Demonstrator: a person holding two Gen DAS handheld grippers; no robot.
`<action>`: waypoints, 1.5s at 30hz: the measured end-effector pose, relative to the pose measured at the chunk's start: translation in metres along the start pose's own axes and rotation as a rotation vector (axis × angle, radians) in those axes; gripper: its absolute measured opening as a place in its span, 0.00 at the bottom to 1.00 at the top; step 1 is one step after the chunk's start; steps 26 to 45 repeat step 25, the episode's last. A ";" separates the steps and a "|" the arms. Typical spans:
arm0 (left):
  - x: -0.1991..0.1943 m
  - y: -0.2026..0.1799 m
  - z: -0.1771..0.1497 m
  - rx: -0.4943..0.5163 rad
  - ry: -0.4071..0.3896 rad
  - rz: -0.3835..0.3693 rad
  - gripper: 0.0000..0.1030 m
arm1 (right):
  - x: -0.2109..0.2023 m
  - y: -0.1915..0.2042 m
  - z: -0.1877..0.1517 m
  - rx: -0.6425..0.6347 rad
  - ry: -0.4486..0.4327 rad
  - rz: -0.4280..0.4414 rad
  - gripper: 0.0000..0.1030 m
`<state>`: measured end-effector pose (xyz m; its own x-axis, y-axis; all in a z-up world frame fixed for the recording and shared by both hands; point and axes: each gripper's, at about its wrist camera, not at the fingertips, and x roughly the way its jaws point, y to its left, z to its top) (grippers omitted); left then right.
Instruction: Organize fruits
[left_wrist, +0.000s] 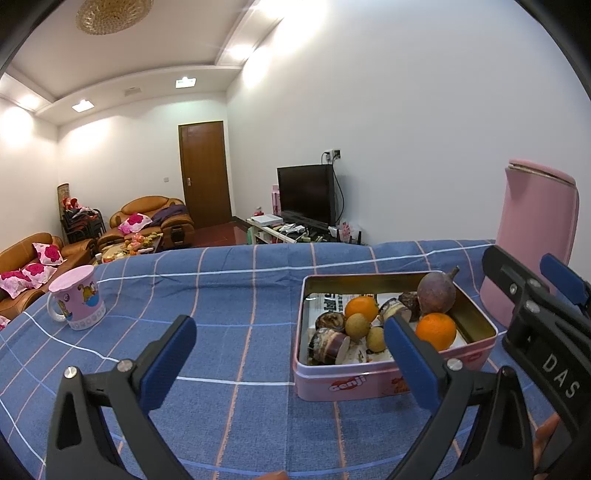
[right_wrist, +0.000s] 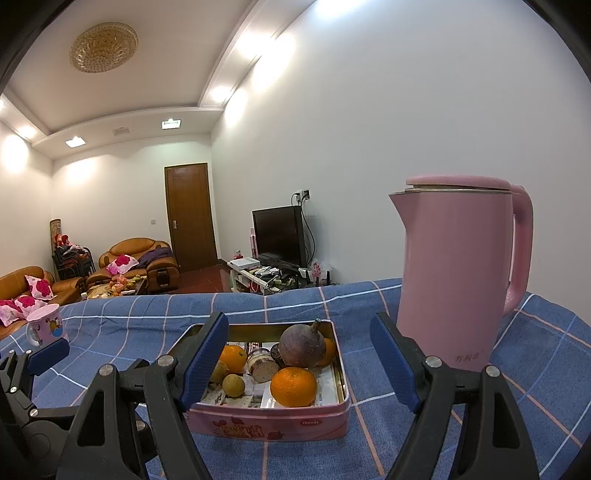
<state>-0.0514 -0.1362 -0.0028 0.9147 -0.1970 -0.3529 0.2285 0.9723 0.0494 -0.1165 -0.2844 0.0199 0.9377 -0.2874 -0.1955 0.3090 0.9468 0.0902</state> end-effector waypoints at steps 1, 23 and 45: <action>0.000 0.000 0.000 0.000 -0.001 0.001 1.00 | 0.000 0.000 0.000 0.001 0.000 0.000 0.78; 0.001 0.004 0.000 -0.004 0.012 -0.008 1.00 | 0.003 0.000 0.001 -0.004 0.014 -0.001 0.78; 0.002 0.004 0.000 -0.006 0.017 -0.001 1.00 | 0.003 0.000 0.000 -0.003 0.015 -0.002 0.78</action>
